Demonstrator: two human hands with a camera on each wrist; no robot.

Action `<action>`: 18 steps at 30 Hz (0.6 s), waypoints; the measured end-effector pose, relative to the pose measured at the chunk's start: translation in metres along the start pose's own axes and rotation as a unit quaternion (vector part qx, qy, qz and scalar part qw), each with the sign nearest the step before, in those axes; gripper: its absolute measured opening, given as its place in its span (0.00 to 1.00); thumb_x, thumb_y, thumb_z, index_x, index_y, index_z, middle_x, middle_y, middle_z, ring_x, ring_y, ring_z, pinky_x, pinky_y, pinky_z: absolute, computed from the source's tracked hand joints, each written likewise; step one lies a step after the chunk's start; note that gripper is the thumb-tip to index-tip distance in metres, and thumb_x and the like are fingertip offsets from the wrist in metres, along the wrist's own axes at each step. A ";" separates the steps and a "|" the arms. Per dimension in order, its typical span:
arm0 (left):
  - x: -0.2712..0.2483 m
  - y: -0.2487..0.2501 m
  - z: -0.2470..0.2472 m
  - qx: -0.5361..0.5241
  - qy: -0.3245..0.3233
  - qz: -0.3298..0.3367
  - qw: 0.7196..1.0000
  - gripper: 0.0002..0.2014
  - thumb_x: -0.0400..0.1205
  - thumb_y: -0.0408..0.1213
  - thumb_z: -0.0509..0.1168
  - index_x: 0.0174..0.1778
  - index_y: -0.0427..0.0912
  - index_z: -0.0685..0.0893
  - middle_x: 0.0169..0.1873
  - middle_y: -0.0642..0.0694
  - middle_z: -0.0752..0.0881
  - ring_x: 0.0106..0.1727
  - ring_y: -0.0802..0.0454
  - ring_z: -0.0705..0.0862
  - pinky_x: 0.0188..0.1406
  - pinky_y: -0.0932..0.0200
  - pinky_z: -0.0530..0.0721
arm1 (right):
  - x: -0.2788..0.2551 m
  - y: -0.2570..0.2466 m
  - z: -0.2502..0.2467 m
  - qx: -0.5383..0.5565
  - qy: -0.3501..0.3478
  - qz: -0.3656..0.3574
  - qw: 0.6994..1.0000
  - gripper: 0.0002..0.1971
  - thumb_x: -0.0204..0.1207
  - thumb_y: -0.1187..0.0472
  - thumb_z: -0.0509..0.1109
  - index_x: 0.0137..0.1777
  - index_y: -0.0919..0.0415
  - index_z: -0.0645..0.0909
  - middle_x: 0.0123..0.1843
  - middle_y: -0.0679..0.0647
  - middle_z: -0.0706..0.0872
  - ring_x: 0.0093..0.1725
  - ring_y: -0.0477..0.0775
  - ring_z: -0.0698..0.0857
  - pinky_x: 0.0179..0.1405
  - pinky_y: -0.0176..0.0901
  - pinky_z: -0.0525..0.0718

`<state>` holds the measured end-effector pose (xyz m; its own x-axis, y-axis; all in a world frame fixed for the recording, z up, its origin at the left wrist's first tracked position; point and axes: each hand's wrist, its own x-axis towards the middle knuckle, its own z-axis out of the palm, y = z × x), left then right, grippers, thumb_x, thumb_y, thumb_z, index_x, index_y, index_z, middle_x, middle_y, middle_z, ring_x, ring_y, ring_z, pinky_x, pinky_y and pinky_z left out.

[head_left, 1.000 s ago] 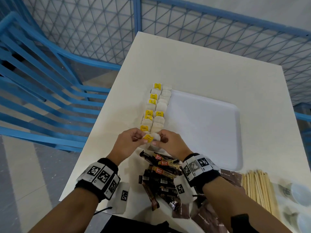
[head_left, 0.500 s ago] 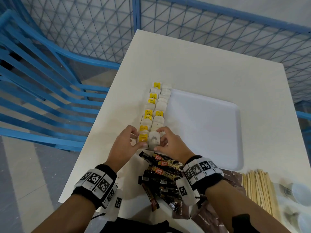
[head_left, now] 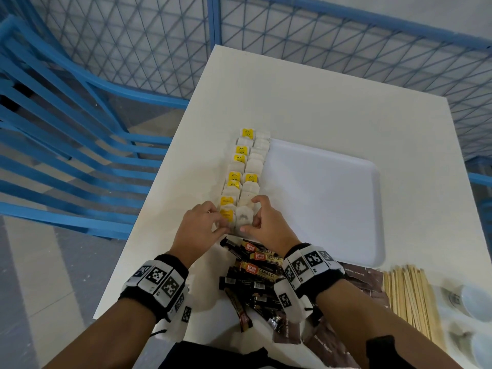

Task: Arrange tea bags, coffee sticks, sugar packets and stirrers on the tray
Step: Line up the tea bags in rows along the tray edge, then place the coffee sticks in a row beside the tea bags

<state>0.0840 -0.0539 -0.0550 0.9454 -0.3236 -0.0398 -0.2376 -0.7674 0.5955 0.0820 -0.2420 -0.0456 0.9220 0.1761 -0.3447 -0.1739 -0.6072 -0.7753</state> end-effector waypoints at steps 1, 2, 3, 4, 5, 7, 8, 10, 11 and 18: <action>0.001 0.000 0.000 0.011 -0.008 0.000 1.000 0.06 0.66 0.43 0.73 0.32 0.45 0.90 0.34 0.45 0.80 0.35 0.44 0.82 0.35 0.55 0.76 | 0.001 -0.001 0.000 -0.003 0.001 0.001 1.000 0.33 0.70 0.62 0.76 0.71 0.60 0.62 0.36 0.41 0.73 0.35 0.36 0.74 0.33 0.26 0.70; 0.003 0.000 -0.001 0.022 -0.015 0.000 1.000 0.05 0.67 0.42 0.75 0.32 0.45 0.90 0.35 0.45 0.81 0.36 0.43 0.82 0.37 0.55 0.75 | 0.002 -0.002 0.000 -0.007 0.003 0.002 1.000 0.33 0.70 0.62 0.76 0.71 0.60 0.61 0.36 0.41 0.73 0.35 0.36 0.74 0.33 0.26 0.70; 0.005 0.001 -0.001 0.032 -0.022 -0.001 0.999 0.04 0.67 0.40 0.76 0.33 0.45 0.90 0.37 0.45 0.81 0.38 0.43 0.82 0.38 0.54 0.73 | 0.003 -0.003 -0.001 -0.009 0.005 0.004 1.000 0.34 0.70 0.62 0.76 0.72 0.60 0.61 0.35 0.41 0.73 0.35 0.36 0.74 0.34 0.27 0.70; 0.007 0.002 -0.002 0.043 -0.028 -0.002 0.999 0.04 0.67 0.38 0.77 0.34 0.45 0.90 0.38 0.45 0.81 0.39 0.42 0.82 0.40 0.54 0.72 | 0.003 -0.004 -0.001 -0.011 0.006 0.006 1.000 0.34 0.70 0.62 0.76 0.72 0.60 0.61 0.35 0.41 0.73 0.35 0.36 0.74 0.34 0.27 0.70; 0.008 0.003 -0.002 0.053 -0.030 -0.002 0.998 0.04 0.67 0.37 0.78 0.34 0.44 0.90 0.38 0.45 0.82 0.41 0.42 0.82 0.41 0.53 0.71 | 0.004 -0.004 -0.002 -0.013 0.007 0.007 1.000 0.34 0.71 0.62 0.76 0.72 0.60 0.61 0.35 0.41 0.73 0.34 0.36 0.74 0.34 0.27 0.70; 0.010 0.005 -0.003 0.068 -0.028 0.006 0.997 0.04 0.67 0.36 0.78 0.33 0.44 0.89 0.38 0.44 0.82 0.40 0.41 0.82 0.40 0.53 0.71 | 0.005 -0.005 -0.003 -0.015 0.007 0.009 1.000 0.34 0.71 0.62 0.76 0.72 0.61 0.61 0.35 0.41 0.73 0.34 0.36 0.73 0.32 0.27 0.70; 0.009 0.005 -0.003 0.069 -0.028 0.011 0.997 0.05 0.67 0.36 0.78 0.33 0.44 0.89 0.37 0.44 0.82 0.39 0.41 0.82 0.39 0.52 0.72 | 0.005 -0.006 -0.004 -0.017 0.007 0.010 1.000 0.34 0.71 0.62 0.76 0.72 0.61 0.61 0.35 0.41 0.72 0.34 0.36 0.73 0.32 0.27 0.70; 0.007 0.004 -0.004 0.059 -0.030 0.018 0.998 0.04 0.68 0.38 0.77 0.33 0.44 0.88 0.37 0.45 0.81 0.38 0.42 0.82 0.39 0.52 0.74 | 0.004 -0.007 -0.004 -0.016 0.007 0.013 1.000 0.35 0.71 0.61 0.76 0.73 0.61 0.60 0.35 0.43 0.74 0.34 0.37 0.74 0.33 0.28 0.71; 0.006 0.003 -0.004 0.051 -0.034 0.022 0.998 0.05 0.69 0.41 0.74 0.33 0.44 0.88 0.36 0.45 0.80 0.37 0.43 0.82 0.38 0.52 0.75 | 0.002 -0.008 -0.005 -0.011 0.010 0.014 1.000 0.35 0.71 0.60 0.76 0.73 0.60 0.60 0.34 0.45 0.75 0.34 0.39 0.75 0.33 0.29 0.72; -0.017 0.013 -0.020 -0.065 -0.025 0.043 0.997 0.05 0.76 0.40 0.73 0.38 0.43 0.86 0.36 0.56 0.74 0.40 0.71 0.75 0.40 0.78 0.70 | -0.031 -0.008 -0.031 -0.038 0.062 0.019 0.997 0.12 0.77 0.55 0.69 0.57 0.56 0.76 0.34 0.49 0.79 0.33 0.45 0.77 0.35 0.31 0.75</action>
<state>0.0697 -0.0476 -0.0308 0.9098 -0.4145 -0.0212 -0.2837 -0.6581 0.6974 0.0652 -0.2670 -0.0125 0.9518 0.0565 -0.3015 -0.1878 -0.6700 -0.7183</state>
